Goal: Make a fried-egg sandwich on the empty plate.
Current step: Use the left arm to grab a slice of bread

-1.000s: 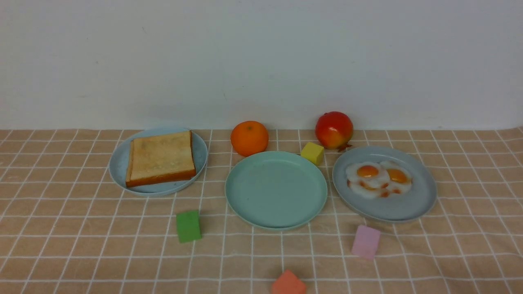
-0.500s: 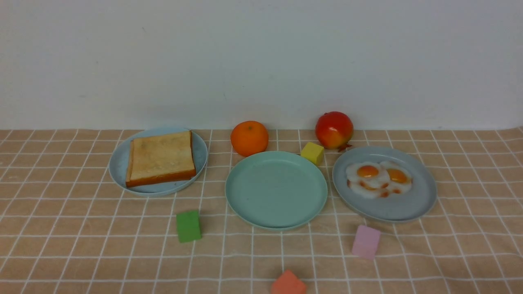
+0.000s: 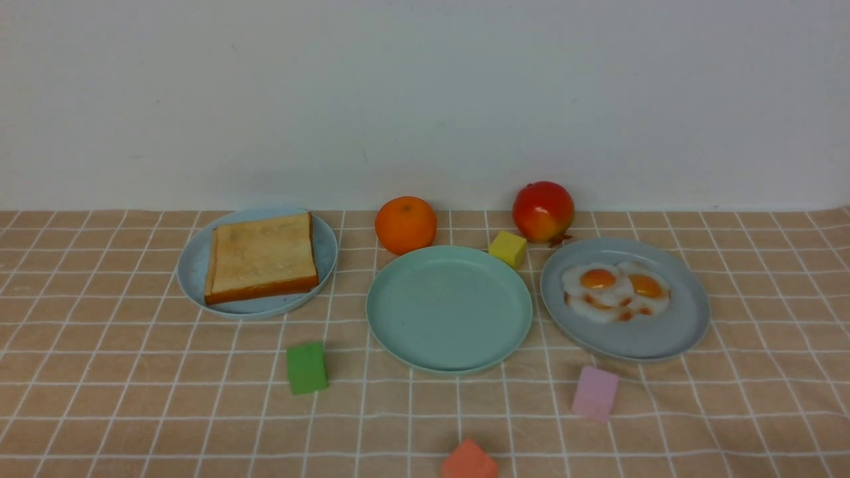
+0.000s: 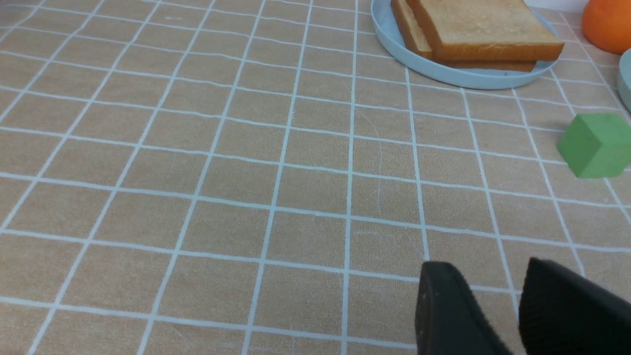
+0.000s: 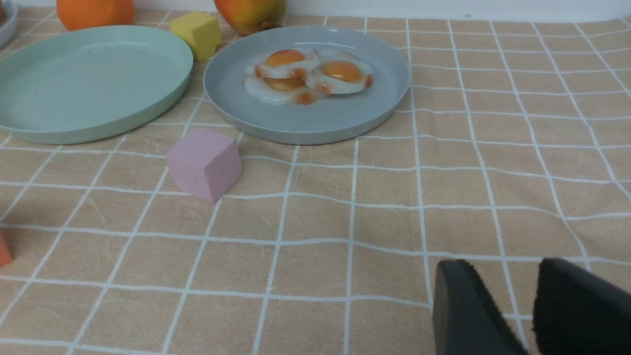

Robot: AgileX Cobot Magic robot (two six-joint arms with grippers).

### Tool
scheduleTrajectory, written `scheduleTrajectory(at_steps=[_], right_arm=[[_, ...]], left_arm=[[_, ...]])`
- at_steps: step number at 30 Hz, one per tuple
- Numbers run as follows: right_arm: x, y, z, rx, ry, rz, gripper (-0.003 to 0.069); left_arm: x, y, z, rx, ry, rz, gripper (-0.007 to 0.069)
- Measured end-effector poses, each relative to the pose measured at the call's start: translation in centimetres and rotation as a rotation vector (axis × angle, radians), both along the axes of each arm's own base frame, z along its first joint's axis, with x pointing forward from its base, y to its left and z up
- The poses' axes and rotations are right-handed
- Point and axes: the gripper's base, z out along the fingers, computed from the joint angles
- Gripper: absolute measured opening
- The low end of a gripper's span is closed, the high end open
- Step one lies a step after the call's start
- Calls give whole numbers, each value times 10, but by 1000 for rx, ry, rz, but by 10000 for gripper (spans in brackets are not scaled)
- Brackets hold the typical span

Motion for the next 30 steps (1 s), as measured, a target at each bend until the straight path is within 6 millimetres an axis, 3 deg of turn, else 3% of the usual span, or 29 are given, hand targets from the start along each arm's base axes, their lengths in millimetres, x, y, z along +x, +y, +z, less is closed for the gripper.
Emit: scheduleTrajectory(at_steps=[12,22,30], right_arm=[[1,0,1,15,-19,0,241],[5,-1,30,42,-366,-18,241],[4,-2,38,51,-453,-23,241]], left_arm=[[0,2,0,58,-3,1,239],[5,1,20,120,-224,-16,239],[5,1,22,106,-248,-16,239]])
